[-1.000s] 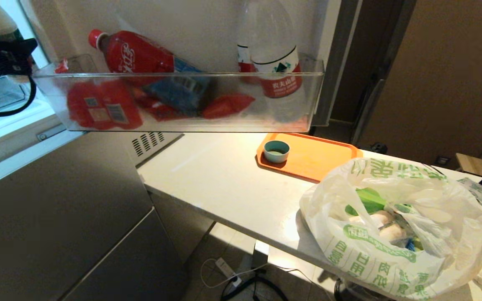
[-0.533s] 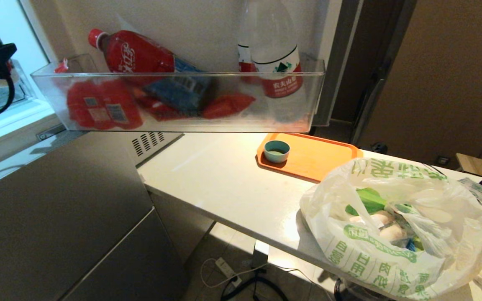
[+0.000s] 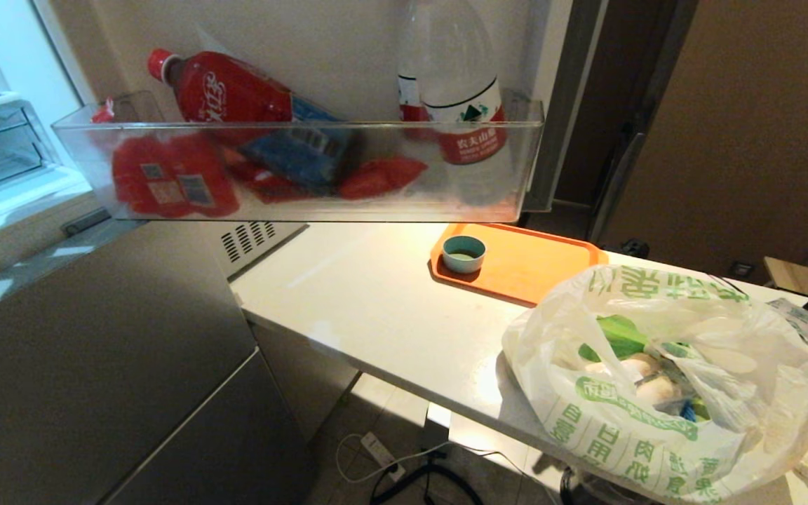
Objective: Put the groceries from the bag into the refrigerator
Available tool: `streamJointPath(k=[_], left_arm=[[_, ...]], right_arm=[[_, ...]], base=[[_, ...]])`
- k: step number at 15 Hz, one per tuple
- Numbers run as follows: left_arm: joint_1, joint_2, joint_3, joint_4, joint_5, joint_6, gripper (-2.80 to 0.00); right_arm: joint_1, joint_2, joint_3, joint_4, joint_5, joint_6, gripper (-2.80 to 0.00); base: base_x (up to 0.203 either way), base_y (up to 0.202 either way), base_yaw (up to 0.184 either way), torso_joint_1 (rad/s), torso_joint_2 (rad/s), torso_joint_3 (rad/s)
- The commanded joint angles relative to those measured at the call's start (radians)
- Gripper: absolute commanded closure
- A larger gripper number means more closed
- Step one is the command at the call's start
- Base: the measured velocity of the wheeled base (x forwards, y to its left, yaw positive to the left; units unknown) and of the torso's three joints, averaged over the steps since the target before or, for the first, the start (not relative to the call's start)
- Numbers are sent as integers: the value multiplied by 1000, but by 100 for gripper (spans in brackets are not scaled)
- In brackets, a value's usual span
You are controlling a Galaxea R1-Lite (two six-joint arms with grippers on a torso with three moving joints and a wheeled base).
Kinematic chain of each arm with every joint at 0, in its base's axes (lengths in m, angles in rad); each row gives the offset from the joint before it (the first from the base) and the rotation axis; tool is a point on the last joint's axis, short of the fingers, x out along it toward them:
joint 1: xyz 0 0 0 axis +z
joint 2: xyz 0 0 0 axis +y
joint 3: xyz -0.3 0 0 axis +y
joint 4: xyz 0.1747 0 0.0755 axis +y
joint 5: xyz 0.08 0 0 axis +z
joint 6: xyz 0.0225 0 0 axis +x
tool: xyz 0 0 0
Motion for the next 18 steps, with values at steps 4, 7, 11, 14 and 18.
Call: streamJointPath(k=[4, 7, 11, 14, 18], left_arm=[[67, -25, -4, 20, -27, -3, 0], [65, -51, -28, 91, -27, -32, 0], [66, -105, -59, 242, -28, -156, 0], [73, -121, -54, 264, -26, -157, 0], [75, -198, -55, 344, -30, -160, 0]], right_arm=[[1, -8, 30, -133, 1, 58, 0], [1, -8, 31, -141, -50, 123, 0], [2, -6, 30, -57, -61, 123, 0], [16, -6, 30, -56, -34, 106, 0], [15, -6, 31, -57, -71, 129, 0]], base=[[0, 0, 0, 0, 0, 0], [0, 0, 0, 0, 0, 0], [0, 0, 0, 0, 0, 0], [0, 0, 0, 0, 0, 0], [0, 0, 0, 0, 0, 0]])
